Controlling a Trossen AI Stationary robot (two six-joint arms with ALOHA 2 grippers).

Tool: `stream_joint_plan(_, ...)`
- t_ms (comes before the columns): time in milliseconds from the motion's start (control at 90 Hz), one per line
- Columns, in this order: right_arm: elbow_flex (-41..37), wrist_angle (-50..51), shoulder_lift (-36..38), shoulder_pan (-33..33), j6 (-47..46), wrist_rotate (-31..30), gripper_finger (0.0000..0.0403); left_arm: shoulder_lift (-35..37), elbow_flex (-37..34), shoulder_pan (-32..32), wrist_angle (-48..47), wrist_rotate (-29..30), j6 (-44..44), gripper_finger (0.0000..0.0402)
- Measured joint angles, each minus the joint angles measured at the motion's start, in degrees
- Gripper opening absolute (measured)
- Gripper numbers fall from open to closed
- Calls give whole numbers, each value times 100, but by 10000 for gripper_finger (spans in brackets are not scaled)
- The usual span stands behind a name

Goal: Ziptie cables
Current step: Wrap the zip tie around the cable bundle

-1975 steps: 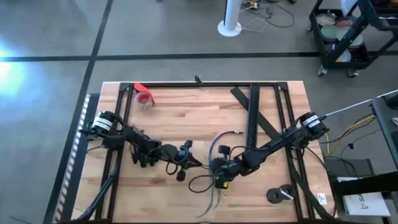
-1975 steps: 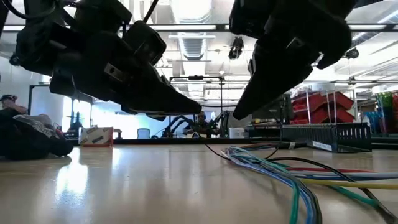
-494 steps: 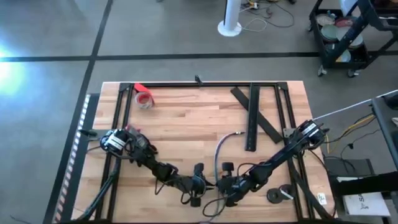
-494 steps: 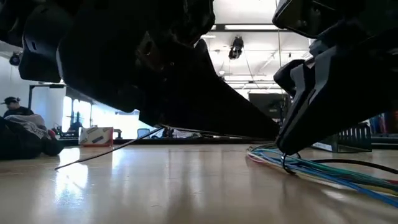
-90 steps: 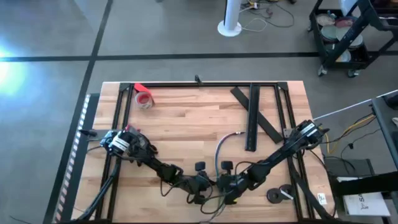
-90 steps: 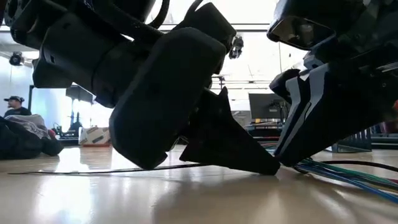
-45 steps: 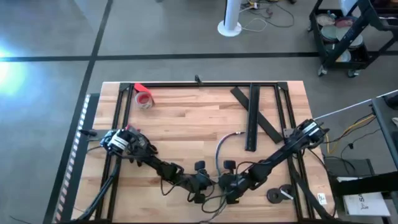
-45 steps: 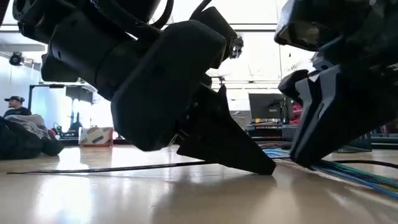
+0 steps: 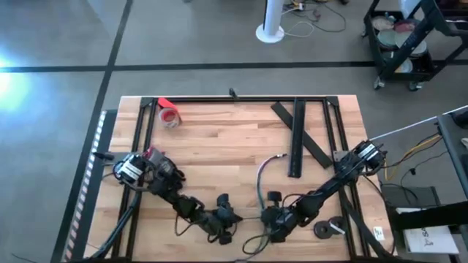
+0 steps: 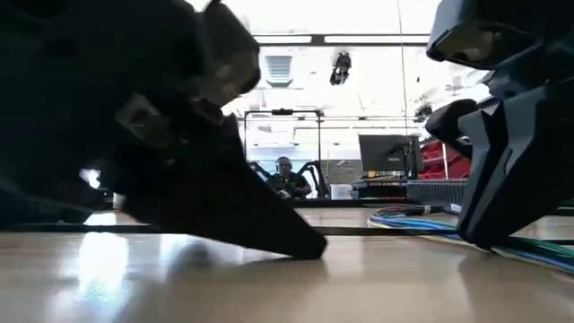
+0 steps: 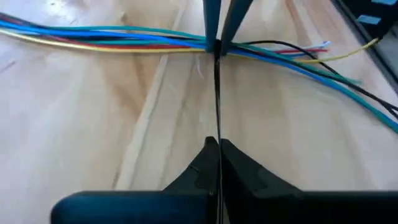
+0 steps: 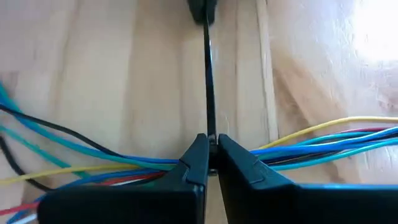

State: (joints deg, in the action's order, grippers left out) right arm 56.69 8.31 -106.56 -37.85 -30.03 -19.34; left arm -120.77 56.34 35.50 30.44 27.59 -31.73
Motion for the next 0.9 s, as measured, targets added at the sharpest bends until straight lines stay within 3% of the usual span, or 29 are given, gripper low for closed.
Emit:
stream_joint_plan(267, 13, -9, 2, 37, 6, 27, 7, 17, 158, -89, 103, -54, 913, 20)
stream_joint_plan(500, 13, -34, 2, 76, 9, 23, 7, -145, 767, -428, 42, 89, 1762, 88)
stream_joint_plan(700, 13, -45, 2, 85, 16, 4, 7, -432, 1231, -693, -168, -468, 2029, 139)
stream_joint_plan(900, 13, -51, -1, 92, 20, -11, 7, -739, 1589, -758, -263, -474, 2188, 137)
